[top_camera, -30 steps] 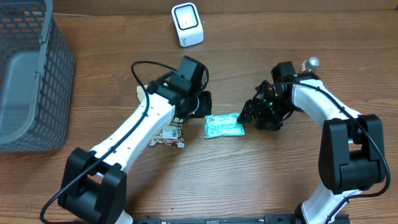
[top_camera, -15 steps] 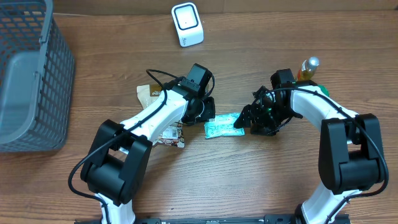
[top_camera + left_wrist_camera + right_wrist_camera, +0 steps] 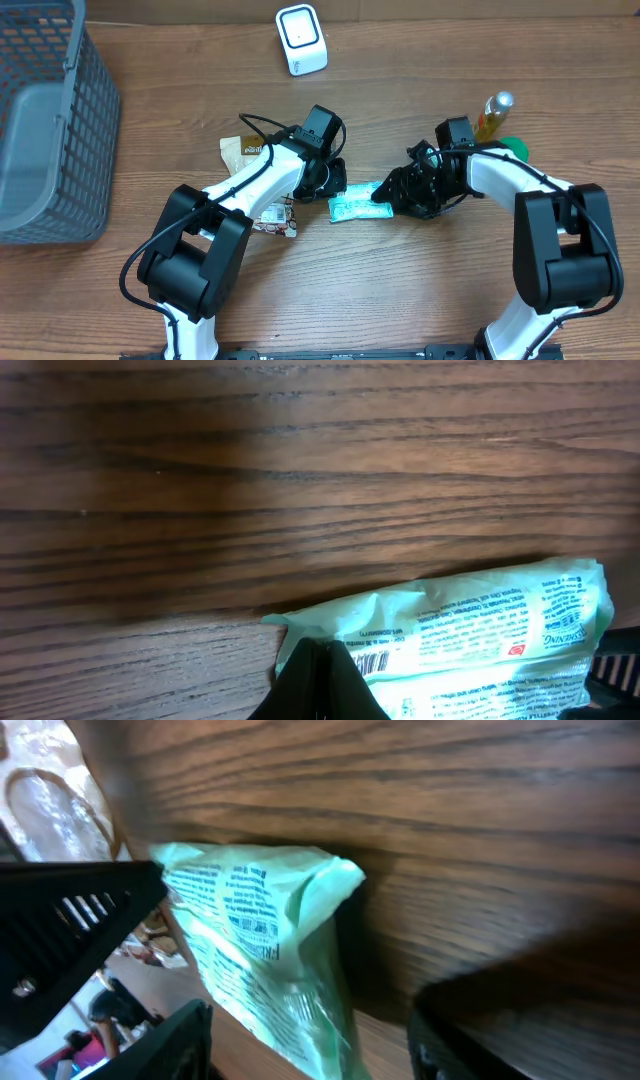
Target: Scan the item barcode
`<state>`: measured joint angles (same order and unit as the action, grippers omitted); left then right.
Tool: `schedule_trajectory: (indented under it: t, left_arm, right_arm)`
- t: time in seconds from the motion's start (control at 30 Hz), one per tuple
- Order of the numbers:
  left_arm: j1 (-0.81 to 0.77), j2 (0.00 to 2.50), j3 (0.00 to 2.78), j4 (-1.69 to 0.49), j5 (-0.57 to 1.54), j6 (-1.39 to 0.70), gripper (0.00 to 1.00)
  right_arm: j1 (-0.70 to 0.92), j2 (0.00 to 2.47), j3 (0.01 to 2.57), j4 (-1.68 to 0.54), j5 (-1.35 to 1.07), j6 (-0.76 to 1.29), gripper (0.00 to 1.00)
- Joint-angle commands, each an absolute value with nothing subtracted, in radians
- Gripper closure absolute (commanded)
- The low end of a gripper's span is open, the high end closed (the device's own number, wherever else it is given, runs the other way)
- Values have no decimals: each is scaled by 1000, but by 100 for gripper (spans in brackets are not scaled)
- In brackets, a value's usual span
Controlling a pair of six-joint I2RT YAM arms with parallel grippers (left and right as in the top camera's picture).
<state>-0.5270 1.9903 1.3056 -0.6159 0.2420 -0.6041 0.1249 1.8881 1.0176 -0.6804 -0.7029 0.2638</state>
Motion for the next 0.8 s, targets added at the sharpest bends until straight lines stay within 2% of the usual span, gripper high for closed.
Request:
schedule_trajectory:
  t: [0.0,0.37,0.63,0.77]
  left_arm:
    - [-533,2008,1294,-617,206,-612,94]
    - [-536,2008,1289,-618,205,-606,94]
    - [-538,2008,1289,-617,188,-606,94]
    - [-538,2008,1289,-617,175,-606,94]
  right_arm:
    - [128,1891,958,-634,-708,289,44]
    - [128,1891,948,-516,-852,289,47]
    - [128,1891,948,-453,-886,289,60]
    - [128,1891,948,-449,-921,288,60]
